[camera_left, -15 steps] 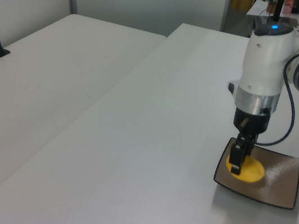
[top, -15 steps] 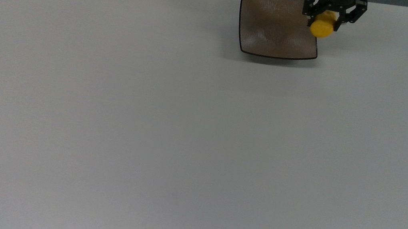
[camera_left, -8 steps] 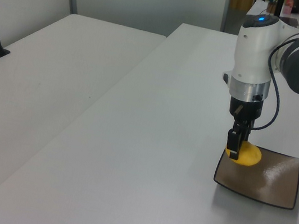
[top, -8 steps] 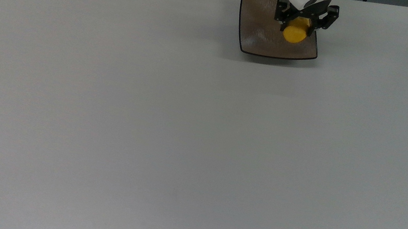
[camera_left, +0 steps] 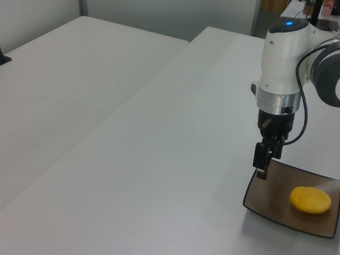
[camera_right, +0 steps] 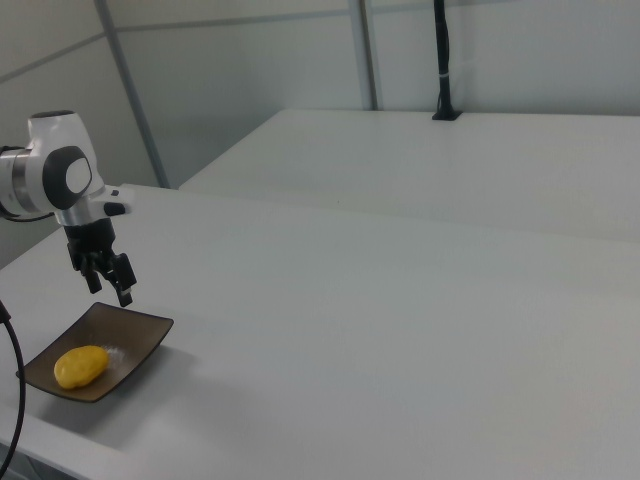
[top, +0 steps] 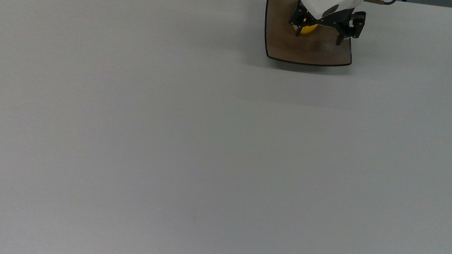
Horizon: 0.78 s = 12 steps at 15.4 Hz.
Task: Put potatoes on a ceramic plate
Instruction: 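Lift the potato and carry it onto the brown plate, then open the gripper to release the potato on the plate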
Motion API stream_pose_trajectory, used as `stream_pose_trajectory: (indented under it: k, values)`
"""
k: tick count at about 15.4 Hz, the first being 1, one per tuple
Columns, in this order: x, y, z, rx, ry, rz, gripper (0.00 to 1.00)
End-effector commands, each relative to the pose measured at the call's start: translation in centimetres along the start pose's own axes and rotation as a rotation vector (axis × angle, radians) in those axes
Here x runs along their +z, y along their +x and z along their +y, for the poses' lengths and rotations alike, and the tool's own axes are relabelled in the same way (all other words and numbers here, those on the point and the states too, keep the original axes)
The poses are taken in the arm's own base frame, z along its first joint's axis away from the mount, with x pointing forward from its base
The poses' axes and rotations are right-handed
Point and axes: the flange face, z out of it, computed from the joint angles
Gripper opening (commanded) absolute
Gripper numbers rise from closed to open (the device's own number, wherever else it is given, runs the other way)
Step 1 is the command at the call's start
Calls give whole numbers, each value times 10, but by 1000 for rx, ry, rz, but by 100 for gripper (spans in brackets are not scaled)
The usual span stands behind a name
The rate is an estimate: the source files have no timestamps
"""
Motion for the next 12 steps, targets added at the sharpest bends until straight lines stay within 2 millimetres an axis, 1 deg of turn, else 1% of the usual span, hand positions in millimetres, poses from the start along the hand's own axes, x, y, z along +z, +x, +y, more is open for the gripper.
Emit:
stream_pose_trajectory:
  k: [1, 3, 6, 9, 10, 12]
  values:
    - [-12, -4, 4, -58, -2, 2, 100]
    - [-25, -11, 9, -152, -26, -25, 100]
    - [-48, -16, 28, -255, -44, -38, 100]
    - [-78, -19, 70, -323, -63, -67, 100]
    - [-88, -17, 85, -336, -61, -65, 100]
    - [-104, -8, 122, -314, -53, -46, 100]
